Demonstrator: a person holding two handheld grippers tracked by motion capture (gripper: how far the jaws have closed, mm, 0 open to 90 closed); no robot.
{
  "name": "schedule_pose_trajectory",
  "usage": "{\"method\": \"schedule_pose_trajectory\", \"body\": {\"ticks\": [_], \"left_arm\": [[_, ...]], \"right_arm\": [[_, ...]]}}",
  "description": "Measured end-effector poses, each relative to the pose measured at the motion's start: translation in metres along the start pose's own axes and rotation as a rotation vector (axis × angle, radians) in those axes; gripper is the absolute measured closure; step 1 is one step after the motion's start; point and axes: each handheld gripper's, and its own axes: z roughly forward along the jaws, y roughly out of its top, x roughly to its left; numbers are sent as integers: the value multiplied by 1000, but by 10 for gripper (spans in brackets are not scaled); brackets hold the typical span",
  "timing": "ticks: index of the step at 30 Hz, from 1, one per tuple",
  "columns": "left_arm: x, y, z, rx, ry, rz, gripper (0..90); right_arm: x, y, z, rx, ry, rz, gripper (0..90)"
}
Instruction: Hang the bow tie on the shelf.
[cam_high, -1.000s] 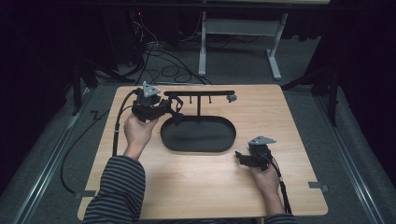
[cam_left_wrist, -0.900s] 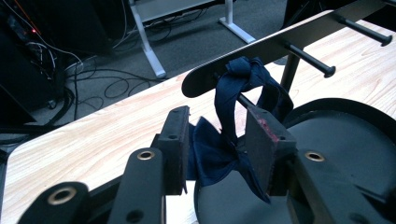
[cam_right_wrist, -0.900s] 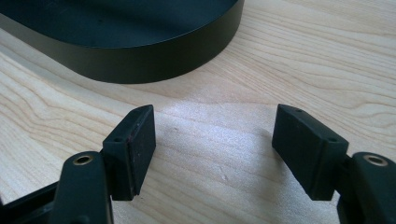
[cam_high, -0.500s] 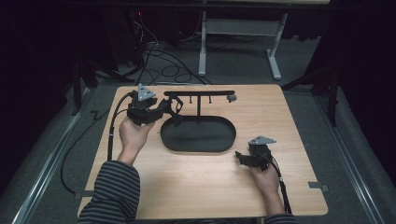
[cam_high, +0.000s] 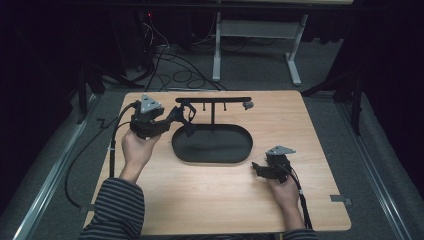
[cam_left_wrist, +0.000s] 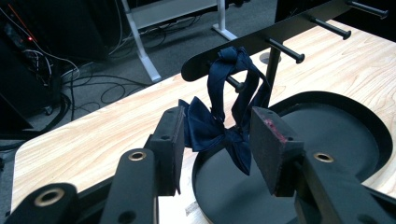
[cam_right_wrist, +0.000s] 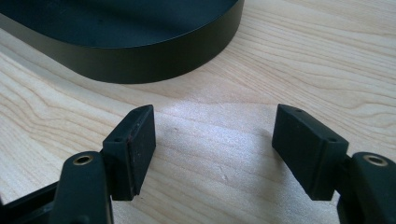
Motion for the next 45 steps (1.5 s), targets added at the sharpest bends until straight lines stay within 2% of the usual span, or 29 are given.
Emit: {"method": "schedule_pose_trajectory", "body": {"ticks": [5, 21, 38, 45], "left_arm": [[3, -6, -6, -4, 1, -7, 554], [8, -19, -36, -66, 16, -22, 555], [8, -35, -51, -64, 15, -23, 555], [10, -46, -62, -88, 11, -45, 555]], "right_arm": [[0, 0, 0, 0, 0, 0, 317], [0, 0, 0, -1, -1, -3, 317], [0, 0, 0, -1, -1, -2, 317], [0, 0, 0, 0, -1, -2, 317]]}}
